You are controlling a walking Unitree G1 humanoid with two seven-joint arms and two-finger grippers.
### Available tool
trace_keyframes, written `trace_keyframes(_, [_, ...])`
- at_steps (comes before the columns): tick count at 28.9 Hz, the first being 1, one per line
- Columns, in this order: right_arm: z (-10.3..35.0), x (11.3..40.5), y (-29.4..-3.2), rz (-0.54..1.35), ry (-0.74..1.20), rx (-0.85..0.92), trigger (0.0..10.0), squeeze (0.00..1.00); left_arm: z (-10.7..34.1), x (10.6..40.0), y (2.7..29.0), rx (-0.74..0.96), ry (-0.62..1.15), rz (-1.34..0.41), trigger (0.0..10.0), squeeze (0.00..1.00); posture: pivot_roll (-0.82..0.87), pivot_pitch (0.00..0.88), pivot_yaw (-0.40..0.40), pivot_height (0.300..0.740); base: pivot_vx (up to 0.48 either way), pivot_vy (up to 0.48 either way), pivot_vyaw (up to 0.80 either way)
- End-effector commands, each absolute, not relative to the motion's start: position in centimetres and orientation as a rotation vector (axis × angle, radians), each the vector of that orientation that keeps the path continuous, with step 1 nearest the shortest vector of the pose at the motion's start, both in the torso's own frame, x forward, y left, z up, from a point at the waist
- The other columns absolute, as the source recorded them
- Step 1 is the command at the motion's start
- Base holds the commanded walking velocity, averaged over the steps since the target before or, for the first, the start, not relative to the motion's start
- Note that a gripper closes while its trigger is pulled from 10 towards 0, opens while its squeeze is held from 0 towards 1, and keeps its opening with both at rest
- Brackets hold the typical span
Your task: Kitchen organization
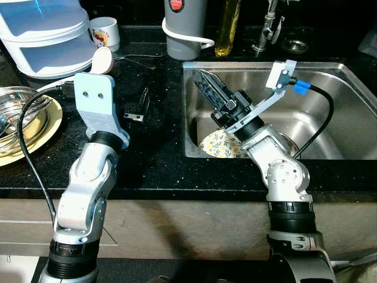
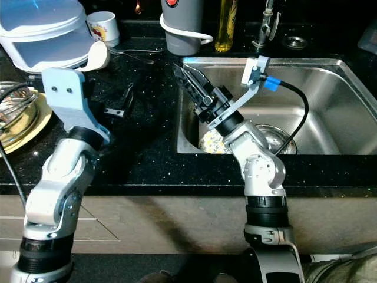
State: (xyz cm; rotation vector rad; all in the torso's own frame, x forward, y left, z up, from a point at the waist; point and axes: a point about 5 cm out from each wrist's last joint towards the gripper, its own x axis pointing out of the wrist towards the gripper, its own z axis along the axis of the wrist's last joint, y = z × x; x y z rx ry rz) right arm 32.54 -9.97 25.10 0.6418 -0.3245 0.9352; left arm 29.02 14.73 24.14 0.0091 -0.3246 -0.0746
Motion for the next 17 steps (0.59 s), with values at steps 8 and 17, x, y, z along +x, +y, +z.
trace_keyframes(8, [25.30, 32.67, -9.51, 0.938, -0.324, 0.642, 10.0, 0.00, 24.28, 29.27, 15.03, 0.035, -0.322, -0.065, 10.0, 0.00, 0.03, 0.051, -0.041, 0.732, 0.000, 0.277, 0.00])
trace_keyframes(17, [25.02, 32.67, -9.45, 0.931, -0.317, 0.643, 10.0, 0.00, 24.17, 29.27, 15.30, 0.040, -0.318, -0.055, 10.0, 0.00, 0.04, 0.053, -0.043, 0.732, 0.000, 0.301, 0.00])
